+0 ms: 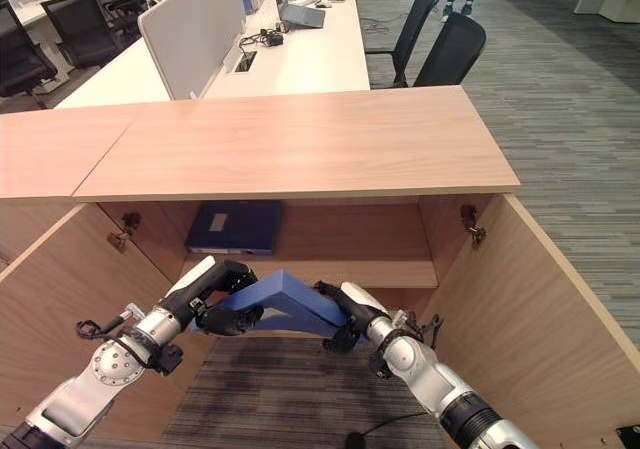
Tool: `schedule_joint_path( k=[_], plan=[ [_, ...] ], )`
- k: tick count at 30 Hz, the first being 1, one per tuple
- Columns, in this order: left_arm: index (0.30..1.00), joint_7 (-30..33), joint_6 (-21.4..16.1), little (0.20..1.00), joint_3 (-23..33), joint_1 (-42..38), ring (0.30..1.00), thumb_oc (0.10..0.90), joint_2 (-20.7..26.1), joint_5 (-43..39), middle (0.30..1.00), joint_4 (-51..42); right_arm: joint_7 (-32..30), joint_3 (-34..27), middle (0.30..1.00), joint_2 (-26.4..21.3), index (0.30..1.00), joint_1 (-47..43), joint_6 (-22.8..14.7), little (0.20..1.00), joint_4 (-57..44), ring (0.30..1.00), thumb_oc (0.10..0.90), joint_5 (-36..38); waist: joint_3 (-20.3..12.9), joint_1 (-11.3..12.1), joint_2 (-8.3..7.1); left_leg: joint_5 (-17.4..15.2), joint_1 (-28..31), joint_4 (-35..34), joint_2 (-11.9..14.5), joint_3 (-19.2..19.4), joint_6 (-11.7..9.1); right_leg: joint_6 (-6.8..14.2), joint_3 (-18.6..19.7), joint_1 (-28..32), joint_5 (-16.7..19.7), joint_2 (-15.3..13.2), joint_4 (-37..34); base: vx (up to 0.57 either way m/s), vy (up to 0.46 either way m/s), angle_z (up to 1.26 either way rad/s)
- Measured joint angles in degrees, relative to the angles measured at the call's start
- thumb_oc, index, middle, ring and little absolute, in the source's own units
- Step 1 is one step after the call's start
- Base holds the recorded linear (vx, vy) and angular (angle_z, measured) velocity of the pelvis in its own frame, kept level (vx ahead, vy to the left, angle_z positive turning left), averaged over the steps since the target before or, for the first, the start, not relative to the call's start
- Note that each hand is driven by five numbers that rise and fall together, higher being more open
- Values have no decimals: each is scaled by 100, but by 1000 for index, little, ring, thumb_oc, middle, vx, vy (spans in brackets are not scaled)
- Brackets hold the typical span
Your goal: Put the empty folder in the office cabinet
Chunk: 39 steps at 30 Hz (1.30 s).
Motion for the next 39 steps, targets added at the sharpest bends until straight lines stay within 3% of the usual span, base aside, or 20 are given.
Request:
schedule_joint_path(
  k=[5,10,16,24,25,26,29,31,33,35,36,39],
  plan=[
    [300,-13,-2,300,-62,-68,300,400,154,-10,300,-213,65,86,300,105,300,-140,1,300,314,300,400,62,2,-5,-38,-2,19,0,-7,0,-3,2,1,18,-2,-7,0,0,0,0],
    [300,-87,-37,300,-65,-40,300,400,109,-840,300,-243,-124,-463,300,347,300,387,-107,300,324,300,400,231,-1,-13,-47,-3,23,0,-8,-5,-4,4,2,16,-7,-7,0,1,0,1],
    [300,-121,89,300,-192,194,300,400,57,-1392,300,-96,-486,-597,300,447,300,943,-328,300,317,300,400,-26,0,-167,-46,-4,35,-1,-3,8,-5,1,14,32,-3,-3,0,6,-10,-2],
    [300,-242,206,300,-211,874,300,400,-413,-1597,300,289,-413,-998,300,632,300,1925,-433,300,395,300,400,-51,0,-269,-18,-2,19,-1,5,0,-19,-16,11,1,-5,-1,2,-20,-76,1],
    [705,-249,217,705,-221,981,705,670,-542,-1596,705,407,-396,-1029,300,674,300,2028,-420,300,457,300,400,-52,1,-278,-17,-2,4,-2,6,6,-20,-18,15,-20,-5,1,2,-39,-177,0],
    [900,-278,232,900,-234,1103,900,800,-685,-1598,900,591,-322,-1030,300,725,300,2063,-436,300,667,300,400,-5,1,-322,-18,0,-18,-1,17,5,-28,-22,12,-30,-6,9,1,-37,-144,-5],
    [900,-245,306,900,-187,1373,900,800,-1369,-1901,900,1308,-197,-1041,300,820,300,2193,-410,300,1296,300,400,74,15,-343,-34,19,-123,1,63,1,-86,-70,-2,-143,-3,52,31,-64,-243,-1],
    [900,-52,136,900,453,1446,900,800,-2311,-2096,900,2127,-320,-1318,300,1020,300,2125,-372,300,1639,300,400,173,22,-327,-49,23,-213,35,109,-1,-135,-120,-10,-226,1,98,39,-28,-165,0],
    [900,79,166,900,543,1203,900,800,-2458,-2129,900,2604,-361,-1394,300,1025,300,2005,-186,300,1709,300,400,174,27,-304,-67,45,-233,36,167,-40,-194,-160,-34,-230,-20,152,20,-33,-186,8],
    [900,183,160,900,701,1040,900,800,-2497,-1557,900,3097,-442,-1596,300,1082,300,1996,-7,300,1736,300,400,201,36,-307,-80,-3,-244,67,243,-29,-268,-227,-17,-271,-67,225,92,-82,-154,-6],
    [900,485,168,900,1134,633,900,800,-2727,-1059,900,4293,-643,-1891,300,1161,300,1895,154,300,1878,300,400,436,84,-320,-142,-135,-414,514,325,-5,-382,-429,29,-479,-301,261,509,-74,-102,-21],
    [900,872,520,900,1477,500,900,800,-2827,-1134,900,5287,-998,-2236,300,1166,300,1891,479,300,1967,300,400,608,247,-321,-374,-102,-663,1231,273,-139,-440,-541,128,-468,-382,205,654,-37,-42,-25]
  ],
)
